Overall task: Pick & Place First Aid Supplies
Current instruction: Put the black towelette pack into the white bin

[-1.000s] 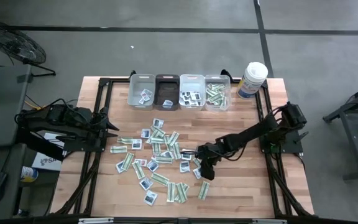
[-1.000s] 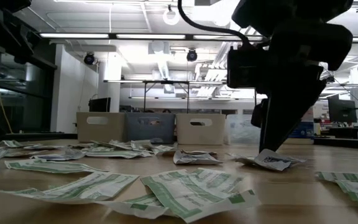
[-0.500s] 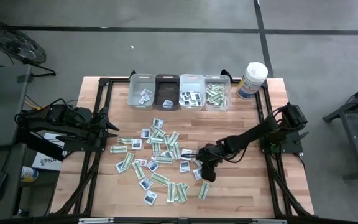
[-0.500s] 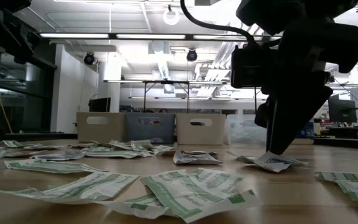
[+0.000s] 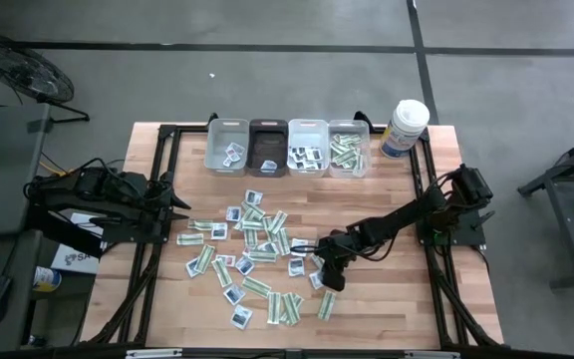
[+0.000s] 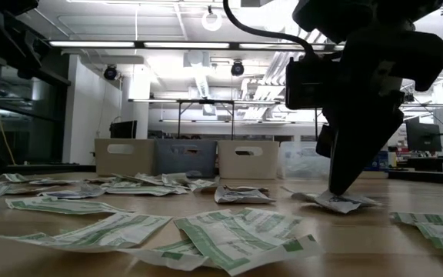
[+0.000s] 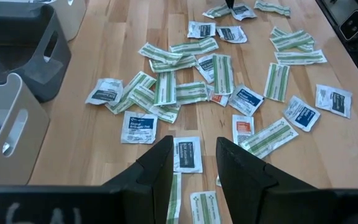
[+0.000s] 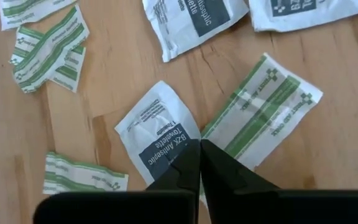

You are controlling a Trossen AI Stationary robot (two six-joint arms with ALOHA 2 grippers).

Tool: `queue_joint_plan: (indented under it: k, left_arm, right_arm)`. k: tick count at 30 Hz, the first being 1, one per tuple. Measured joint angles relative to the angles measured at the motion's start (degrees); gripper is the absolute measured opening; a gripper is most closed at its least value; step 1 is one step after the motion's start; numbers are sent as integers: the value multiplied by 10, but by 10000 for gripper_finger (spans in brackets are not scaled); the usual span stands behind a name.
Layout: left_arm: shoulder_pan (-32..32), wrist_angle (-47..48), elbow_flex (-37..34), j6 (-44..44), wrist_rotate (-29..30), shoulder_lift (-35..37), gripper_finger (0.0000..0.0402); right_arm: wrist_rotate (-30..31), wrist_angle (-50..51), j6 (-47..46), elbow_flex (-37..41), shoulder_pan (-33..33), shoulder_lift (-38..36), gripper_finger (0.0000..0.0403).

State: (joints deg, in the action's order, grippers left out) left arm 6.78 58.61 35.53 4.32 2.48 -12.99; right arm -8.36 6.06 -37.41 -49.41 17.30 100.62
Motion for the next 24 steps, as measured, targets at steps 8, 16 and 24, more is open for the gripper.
queue_joint_plan:
  k: [8,16,24]
  left_arm:
    - [0,0,0,0,0,0,119]
    - [0,0,0,0,0,0,119]
    - [0,0,0,0,0,0,119]
  right_arm:
    - [-47,-30,-48,0,0,-1,1]
    - [-33,-88,-73,0,0,-1,1]
    - [15,-103,-107,0,0,-21,0]
